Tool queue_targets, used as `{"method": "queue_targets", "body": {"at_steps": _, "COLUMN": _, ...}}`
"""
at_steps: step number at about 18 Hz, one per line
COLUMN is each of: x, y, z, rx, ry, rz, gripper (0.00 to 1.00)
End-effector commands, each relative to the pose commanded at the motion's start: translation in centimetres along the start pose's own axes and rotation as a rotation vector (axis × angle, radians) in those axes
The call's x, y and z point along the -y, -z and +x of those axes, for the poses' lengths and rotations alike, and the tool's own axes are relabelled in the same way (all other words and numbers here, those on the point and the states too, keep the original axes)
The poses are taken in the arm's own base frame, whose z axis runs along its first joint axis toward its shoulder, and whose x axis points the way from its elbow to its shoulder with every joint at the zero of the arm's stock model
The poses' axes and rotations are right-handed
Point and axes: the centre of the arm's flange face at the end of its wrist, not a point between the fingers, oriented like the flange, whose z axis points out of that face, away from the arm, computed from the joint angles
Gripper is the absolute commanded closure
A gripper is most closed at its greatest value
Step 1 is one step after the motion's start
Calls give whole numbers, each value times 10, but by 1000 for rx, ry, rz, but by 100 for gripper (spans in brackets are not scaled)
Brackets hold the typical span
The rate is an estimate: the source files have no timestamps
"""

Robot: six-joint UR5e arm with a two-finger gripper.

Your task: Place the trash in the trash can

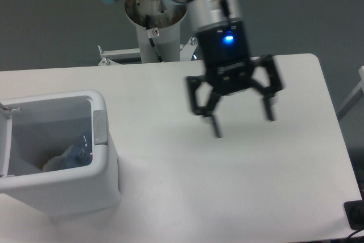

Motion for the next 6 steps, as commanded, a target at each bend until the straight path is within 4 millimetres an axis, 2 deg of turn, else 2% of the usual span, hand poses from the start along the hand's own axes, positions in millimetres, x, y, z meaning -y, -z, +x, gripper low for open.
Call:
{"method": "queue_targets", "body": {"at_steps": 3, "x": -9, "y": 7, "z": -2, "rx": 11, "ry": -241, "rz": -105, "gripper": 0}}
{"method": "queue_targets", "body": {"at_steps": 6, "x": -19, "y": 12, "z": -5, "rx": 6, "ry": -296, "rz": -192, "gripper": 0}}
